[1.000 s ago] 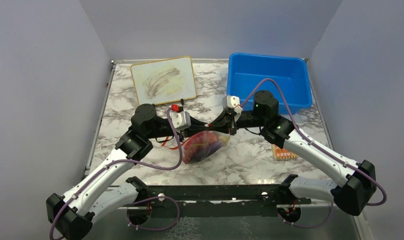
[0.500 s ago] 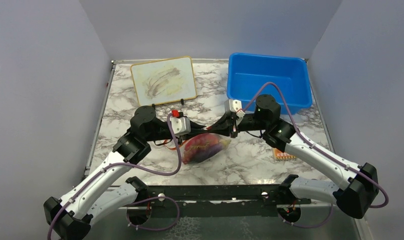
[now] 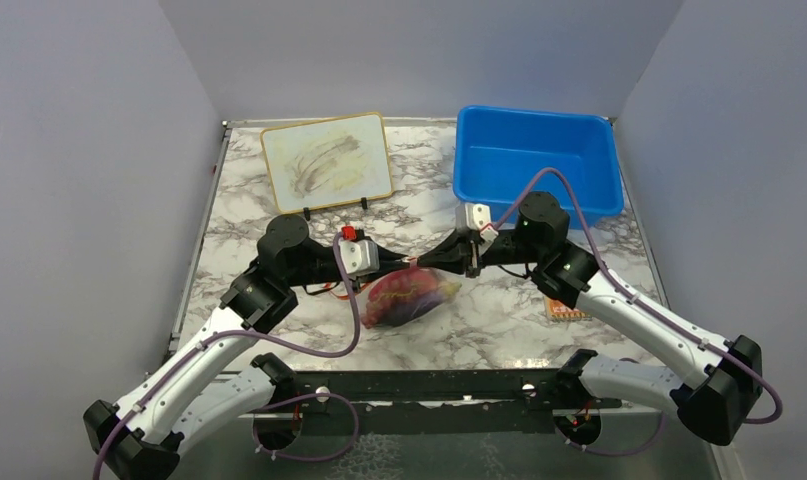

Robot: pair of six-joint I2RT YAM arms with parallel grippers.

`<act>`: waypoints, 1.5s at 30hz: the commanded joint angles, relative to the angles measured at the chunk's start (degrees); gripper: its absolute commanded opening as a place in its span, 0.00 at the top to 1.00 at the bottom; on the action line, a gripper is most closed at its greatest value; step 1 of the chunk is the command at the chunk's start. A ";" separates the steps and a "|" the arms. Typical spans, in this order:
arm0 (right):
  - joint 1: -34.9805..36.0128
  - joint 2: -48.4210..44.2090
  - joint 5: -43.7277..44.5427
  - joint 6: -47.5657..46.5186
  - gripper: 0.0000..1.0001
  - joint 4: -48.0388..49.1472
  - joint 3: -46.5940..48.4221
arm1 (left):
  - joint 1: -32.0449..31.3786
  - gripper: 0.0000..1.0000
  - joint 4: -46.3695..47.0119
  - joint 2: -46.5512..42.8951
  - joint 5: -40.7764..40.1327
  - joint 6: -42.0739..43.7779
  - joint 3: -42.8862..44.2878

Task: Place the food in the zip-top bag and seal the zipper
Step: Zip the zipper food storage bag at the center of the board.

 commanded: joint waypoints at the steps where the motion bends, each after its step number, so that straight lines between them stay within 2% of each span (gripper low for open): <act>1: -0.32 -0.73 -0.38 -1.19 0.99 -0.34 0.13 | 0.25 1.00 -2.37 -0.73 -0.40 0.13 -0.12; 3: -0.39 0.70 -2.03 -0.64 0.95 -0.76 0.63 | 0.27 1.00 -1.38 -0.43 1.29 -0.95 0.61; 5: -0.28 2.66 -3.78 0.10 0.69 -1.33 2.06 | 0.25 1.00 0.23 -0.17 2.52 -1.92 1.05; 6: -0.24 3.39 -4.22 0.11 0.61 -1.68 2.56 | 0.27 1.00 0.73 -0.03 2.84 -2.19 1.12; 8: -0.08 4.43 -4.71 -0.35 0.51 -1.70 3.07 | 0.20 1.00 1.39 0.21 3.03 -2.31 1.29; 10: 0.31 4.95 -4.58 -0.93 0.46 -0.85 3.00 | 0.27 1.00 1.51 0.59 3.35 -2.30 1.39; 14: 1.01 8.06 -2.99 -0.89 0.45 -0.06 4.10 | 0.25 1.00 1.79 1.22 4.51 -2.82 1.39; 16: 1.44 9.42 -2.27 -0.76 0.48 0.51 4.58 | 0.25 1.00 2.04 1.27 4.59 -3.11 1.32; 18: 1.68 10.00 -0.99 0.26 0.56 2.81 4.16 | 0.27 1.00 2.14 1.05 4.28 -3.15 1.02; 19: 1.70 10.08 -0.35 0.58 0.67 3.78 3.93 | 0.25 1.00 2.08 0.94 3.90 -3.19 0.73; 21: 1.70 9.43 2.18 0.84 0.97 4.86 3.59 | 0.27 1.00 1.20 0.49 2.67 -2.67 0.21; 25: 1.70 4.91 5.41 1.81 0.99 8.32 1.15 | 0.33 1.00 -4.30 0.21 -1.76 1.11 0.02; 29: 1.70 -0.05 4.95 1.56 0.99 11.91 -2.48 | 0.36 1.00 -7.89 0.51 -4.82 3.64 0.35; 36: 1.70 -2.29 2.63 1.40 0.99 12.00 -4.52 | 0.36 1.00 -8.25 0.32 -6.35 3.97 -0.67; 45: 1.62 -5.26 3.73 -0.21 0.99 9.51 -4.29 | 0.33 1.00 -9.74 0.01 -6.43 4.12 -0.89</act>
